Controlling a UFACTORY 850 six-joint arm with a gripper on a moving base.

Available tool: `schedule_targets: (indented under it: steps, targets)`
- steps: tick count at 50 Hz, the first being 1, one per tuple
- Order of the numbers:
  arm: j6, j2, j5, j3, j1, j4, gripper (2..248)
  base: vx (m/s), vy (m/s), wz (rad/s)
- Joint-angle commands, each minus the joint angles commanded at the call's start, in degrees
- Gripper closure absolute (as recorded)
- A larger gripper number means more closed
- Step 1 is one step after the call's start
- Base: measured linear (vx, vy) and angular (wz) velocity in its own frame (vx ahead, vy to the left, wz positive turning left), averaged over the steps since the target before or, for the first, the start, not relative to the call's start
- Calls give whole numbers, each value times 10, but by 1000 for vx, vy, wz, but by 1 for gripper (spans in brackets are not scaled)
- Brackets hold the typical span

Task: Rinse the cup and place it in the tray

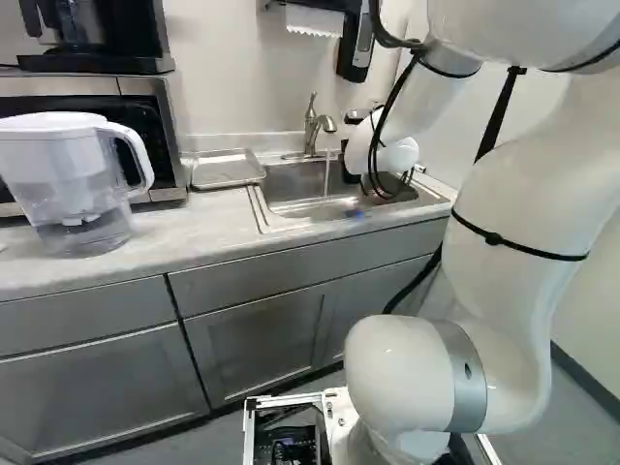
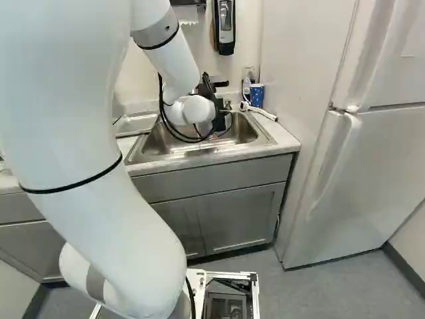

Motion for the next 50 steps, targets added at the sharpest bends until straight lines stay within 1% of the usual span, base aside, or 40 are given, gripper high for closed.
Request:
schedule_targets:
  steps: [15, 50]
  targets:
    - [0, 32, 12, 34, 8, 2, 131, 0, 0, 0]
    - [0, 67, 12, 69, 41, 42, 131, 0, 0, 0]
